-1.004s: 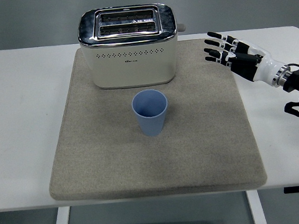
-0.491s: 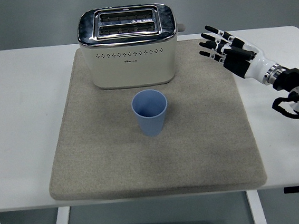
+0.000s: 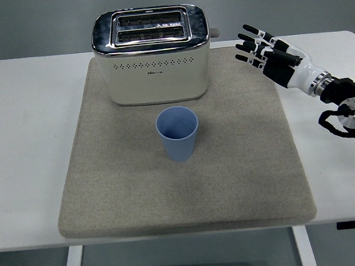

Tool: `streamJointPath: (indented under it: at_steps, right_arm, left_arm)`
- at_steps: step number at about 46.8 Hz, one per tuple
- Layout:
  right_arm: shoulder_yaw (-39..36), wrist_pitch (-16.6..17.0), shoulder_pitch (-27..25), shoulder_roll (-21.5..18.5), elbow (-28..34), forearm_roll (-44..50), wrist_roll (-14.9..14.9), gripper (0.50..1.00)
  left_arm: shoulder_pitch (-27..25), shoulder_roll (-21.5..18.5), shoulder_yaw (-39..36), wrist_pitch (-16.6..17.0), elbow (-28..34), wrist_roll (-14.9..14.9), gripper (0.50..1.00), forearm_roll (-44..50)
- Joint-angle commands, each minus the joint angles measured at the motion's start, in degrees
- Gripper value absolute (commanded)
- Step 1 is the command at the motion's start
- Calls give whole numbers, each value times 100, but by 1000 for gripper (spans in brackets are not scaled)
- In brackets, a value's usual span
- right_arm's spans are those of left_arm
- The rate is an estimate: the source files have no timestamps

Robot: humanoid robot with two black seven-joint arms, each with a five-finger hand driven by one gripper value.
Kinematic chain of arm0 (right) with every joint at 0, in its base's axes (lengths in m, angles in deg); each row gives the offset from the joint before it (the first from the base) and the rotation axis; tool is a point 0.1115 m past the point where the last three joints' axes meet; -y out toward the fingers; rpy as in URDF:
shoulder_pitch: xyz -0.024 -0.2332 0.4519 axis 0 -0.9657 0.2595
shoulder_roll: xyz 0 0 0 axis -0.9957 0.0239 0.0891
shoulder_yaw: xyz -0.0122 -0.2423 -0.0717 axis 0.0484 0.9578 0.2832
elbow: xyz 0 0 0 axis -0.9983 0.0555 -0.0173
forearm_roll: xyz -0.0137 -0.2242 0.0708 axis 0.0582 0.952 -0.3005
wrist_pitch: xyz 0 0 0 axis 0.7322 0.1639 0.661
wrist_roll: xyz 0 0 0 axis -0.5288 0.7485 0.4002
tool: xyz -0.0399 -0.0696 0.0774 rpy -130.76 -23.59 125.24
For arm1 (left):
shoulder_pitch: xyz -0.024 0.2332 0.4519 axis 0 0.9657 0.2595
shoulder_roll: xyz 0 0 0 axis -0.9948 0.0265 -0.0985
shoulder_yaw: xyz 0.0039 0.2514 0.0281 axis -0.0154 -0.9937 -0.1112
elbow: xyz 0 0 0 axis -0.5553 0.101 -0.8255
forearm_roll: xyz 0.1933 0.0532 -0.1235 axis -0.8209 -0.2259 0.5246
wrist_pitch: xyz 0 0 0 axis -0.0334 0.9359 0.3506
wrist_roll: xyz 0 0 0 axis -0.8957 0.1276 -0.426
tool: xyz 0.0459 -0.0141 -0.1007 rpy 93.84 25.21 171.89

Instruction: Put the water cup in front of the bread machine

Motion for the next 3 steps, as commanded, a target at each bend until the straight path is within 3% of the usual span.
streamJointPath:
  at_steps: [1, 3]
  right_arm:
    - [5, 0, 1, 0, 0, 0, 9, 926]
    - [5, 0, 1, 0, 0, 0, 9, 926]
  left_arm:
    - [1, 0, 0, 0, 0, 0, 1000, 0]
    - [1, 0, 0, 0, 0, 0, 1000, 0]
